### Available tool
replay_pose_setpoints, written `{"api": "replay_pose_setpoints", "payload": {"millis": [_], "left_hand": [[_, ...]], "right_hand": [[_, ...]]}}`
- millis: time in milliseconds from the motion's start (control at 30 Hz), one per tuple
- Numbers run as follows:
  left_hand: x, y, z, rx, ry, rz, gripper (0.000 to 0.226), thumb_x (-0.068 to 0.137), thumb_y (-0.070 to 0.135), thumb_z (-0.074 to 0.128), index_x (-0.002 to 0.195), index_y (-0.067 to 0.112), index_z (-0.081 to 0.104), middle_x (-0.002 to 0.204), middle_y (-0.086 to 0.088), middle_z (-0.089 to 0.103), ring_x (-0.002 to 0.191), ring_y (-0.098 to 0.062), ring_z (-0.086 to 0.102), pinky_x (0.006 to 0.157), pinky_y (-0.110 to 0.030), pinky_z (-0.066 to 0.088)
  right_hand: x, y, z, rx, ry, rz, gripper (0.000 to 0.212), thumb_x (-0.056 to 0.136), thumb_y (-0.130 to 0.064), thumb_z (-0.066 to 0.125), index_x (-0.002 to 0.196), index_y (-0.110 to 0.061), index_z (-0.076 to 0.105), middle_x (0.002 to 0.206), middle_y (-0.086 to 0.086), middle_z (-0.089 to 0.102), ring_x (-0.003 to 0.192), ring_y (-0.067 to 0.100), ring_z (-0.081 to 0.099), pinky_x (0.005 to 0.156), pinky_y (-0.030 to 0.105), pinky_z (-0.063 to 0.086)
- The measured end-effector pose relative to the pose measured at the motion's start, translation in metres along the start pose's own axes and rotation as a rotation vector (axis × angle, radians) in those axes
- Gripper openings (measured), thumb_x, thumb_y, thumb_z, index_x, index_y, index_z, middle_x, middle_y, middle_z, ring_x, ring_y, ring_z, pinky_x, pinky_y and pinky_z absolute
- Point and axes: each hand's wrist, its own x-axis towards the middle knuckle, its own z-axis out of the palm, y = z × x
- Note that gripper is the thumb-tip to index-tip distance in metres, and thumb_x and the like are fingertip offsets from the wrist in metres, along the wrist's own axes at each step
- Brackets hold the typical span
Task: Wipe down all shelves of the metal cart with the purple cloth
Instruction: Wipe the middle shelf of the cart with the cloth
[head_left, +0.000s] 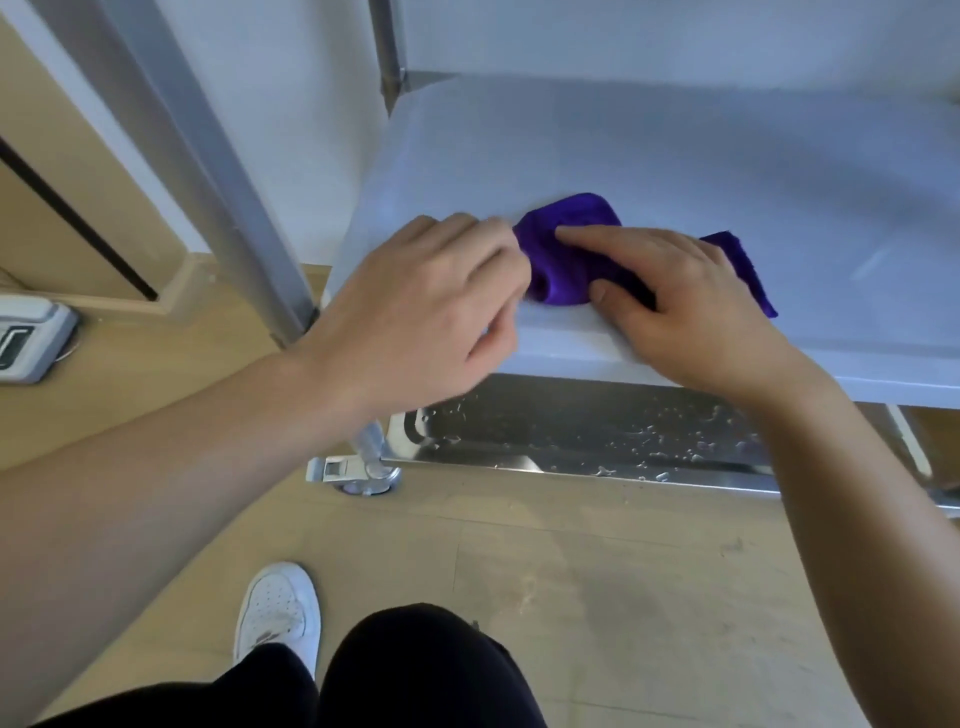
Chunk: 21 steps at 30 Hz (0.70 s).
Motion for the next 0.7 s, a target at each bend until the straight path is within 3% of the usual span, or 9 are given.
{"api": "replay_pose_setpoints", "payload": {"millis": [100,200,333,467,600,700], "left_hand": [[-0.029,0.019,-0.018,0.029,-0.123,0.187,0.014,0.086,0.006,0.046,0.08,0.003,0.059,0.086,-0.013,0.06,0.074,-0.032,0.055,0.062,-0.044,0.042],[-0.043,0.032,-0.018,0.045,-0.231,0.266,0.012,0.086,0.008,0.046,0.078,0.008,0.055,0.081,-0.008,0.056,0.07,-0.029,0.051,0.061,-0.042,0.041],[-0.052,0.032,-0.012,0.02,-0.251,0.218,0.012,0.086,0.008,0.045,0.076,0.01,0.052,0.075,-0.005,0.053,0.065,-0.025,0.046,0.057,-0.037,0.04],[-0.072,0.031,0.004,0.028,-0.363,0.222,0.008,0.085,0.012,0.051,0.078,0.013,0.049,0.068,-0.002,0.048,0.06,-0.023,0.046,0.052,-0.034,0.035],[-0.099,0.027,0.02,0.01,-0.622,0.106,0.012,0.08,0.02,0.065,0.074,0.015,0.056,0.067,-0.001,0.055,0.06,-0.024,0.055,0.052,-0.033,0.042],[-0.11,0.013,0.027,-0.065,-0.876,0.072,0.02,0.072,0.022,0.07,0.065,0.017,0.052,0.06,0.0,0.053,0.055,-0.023,0.055,0.049,-0.029,0.038]], "right_hand": [[-0.001,-0.003,-0.001,-0.01,0.0,0.015,0.047,0.095,-0.025,0.051,0.139,-0.039,0.046,0.134,-0.015,0.056,0.13,0.015,0.044,0.111,0.041,0.029],[-0.005,-0.007,-0.002,-0.115,0.017,0.035,0.05,0.093,-0.037,0.046,0.143,-0.034,0.043,0.141,-0.011,0.051,0.134,0.022,0.04,0.111,0.046,0.03],[-0.001,-0.01,-0.007,-0.306,0.017,0.159,0.065,0.084,-0.057,0.04,0.143,-0.029,0.043,0.133,0.002,0.054,0.126,0.029,0.045,0.109,0.044,0.029],[0.009,-0.021,-0.001,-0.351,-0.007,0.151,0.058,0.081,-0.053,0.041,0.129,-0.024,0.053,0.113,0.006,0.058,0.106,0.032,0.053,0.092,0.041,0.037],[-0.008,-0.068,0.002,-0.328,0.107,0.081,0.047,0.076,-0.04,0.051,0.115,-0.016,0.057,0.095,0.003,0.066,0.081,0.033,0.06,0.074,0.037,0.042],[-0.048,-0.124,0.01,-0.291,0.14,0.003,0.044,0.077,-0.044,0.049,0.11,-0.019,0.062,0.088,0.001,0.066,0.074,0.031,0.06,0.065,0.038,0.046]]}}
